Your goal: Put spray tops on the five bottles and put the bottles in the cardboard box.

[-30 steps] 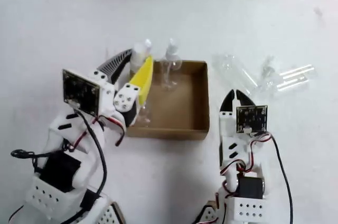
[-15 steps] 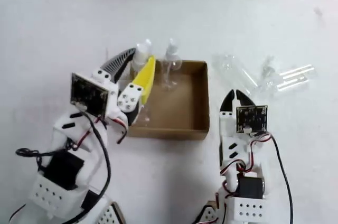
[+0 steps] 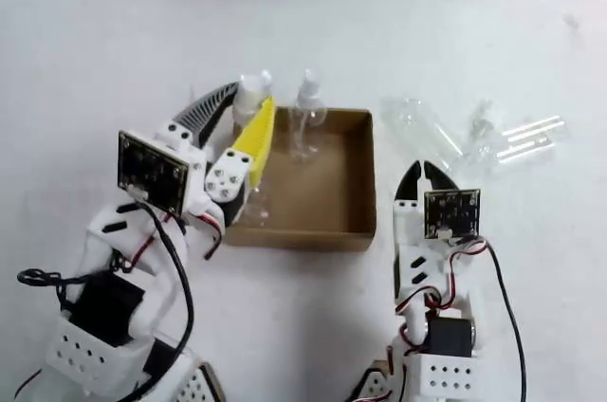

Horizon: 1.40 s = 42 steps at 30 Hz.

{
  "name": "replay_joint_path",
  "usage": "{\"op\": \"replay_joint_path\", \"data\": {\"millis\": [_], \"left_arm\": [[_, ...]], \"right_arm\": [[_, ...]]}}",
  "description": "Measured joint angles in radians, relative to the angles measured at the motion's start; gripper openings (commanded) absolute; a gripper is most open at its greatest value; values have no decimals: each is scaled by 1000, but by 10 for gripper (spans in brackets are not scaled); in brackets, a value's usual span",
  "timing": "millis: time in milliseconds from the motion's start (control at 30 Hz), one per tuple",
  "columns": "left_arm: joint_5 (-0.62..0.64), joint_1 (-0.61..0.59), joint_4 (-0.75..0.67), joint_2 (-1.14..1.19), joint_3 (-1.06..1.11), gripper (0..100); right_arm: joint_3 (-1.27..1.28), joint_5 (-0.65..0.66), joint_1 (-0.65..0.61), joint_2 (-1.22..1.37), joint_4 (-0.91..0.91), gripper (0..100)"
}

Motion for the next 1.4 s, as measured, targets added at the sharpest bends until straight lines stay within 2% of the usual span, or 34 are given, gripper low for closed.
{"op": "replay_joint_path", "data": {"millis": [167, 533, 667, 833, 900, 1067, 1167, 1400], "left_arm": [[-11, -51, -34, 0, 77, 26], [44, -34, -38, 0, 81, 28], [44, -32, -43, 0, 143, 30], [57, -32, -43, 0, 183, 172], [103, -34, -43, 0, 186, 210], [270, -34, 8, 0, 184, 211], [270, -34, 51, 0, 167, 211], [255, -71, 54, 0, 155, 211]], "right_arm": [[0, 0, 0, 0, 0, 22], [0, 0, 0, 0, 0, 22], [0, 0, 0, 0, 0, 22], [0, 0, 0, 0, 0, 22], [0, 0, 0, 0, 0, 22], [0, 0, 0, 0, 0, 22], [0, 0, 0, 0, 0, 22], [0, 0, 0, 0, 0, 22]]}}
